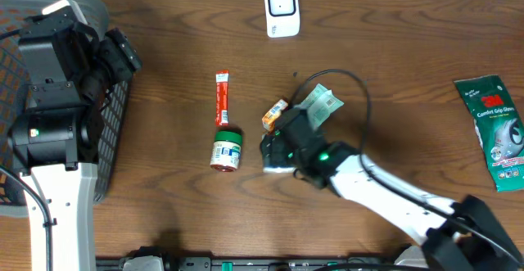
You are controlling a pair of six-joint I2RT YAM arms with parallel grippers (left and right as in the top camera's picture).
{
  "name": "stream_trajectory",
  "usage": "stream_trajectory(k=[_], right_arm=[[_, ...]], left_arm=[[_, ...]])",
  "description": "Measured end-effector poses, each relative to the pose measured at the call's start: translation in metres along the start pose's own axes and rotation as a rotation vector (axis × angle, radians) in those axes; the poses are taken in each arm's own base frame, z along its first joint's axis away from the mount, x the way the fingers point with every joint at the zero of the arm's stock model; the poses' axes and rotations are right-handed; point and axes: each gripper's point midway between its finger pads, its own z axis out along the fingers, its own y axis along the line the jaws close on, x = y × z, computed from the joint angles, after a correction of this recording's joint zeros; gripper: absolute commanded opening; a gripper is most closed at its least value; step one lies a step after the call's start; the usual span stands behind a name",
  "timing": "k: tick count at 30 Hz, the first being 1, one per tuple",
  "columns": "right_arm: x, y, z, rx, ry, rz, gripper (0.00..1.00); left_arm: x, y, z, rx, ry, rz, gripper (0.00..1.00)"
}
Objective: Scan the item barcode
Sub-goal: 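Carry the tub left and set it beside the green-lid jar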
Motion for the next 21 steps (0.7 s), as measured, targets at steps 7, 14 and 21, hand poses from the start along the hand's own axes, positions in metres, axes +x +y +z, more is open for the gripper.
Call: stream_trajectory(k=[7, 14, 21], right_arm=[[0.020, 0.015, 0.013, 0.061, -0.038, -0.135, 0.73], [0.020, 0.016, 0.010, 0.115, -0.097, -0.200, 0.86], [0.023, 0.011, 0.009, 0.134, -0.080, -0.219, 0.99]], left_arm=[[0.000, 0.000, 0.000, 0.000, 0.000, 0.000, 0.82], [0.000, 0.000, 0.000, 0.000, 0.000, 0.000, 0.82], [0.000, 0.000, 0.000, 0.000, 0.000, 0.000, 0.82]])
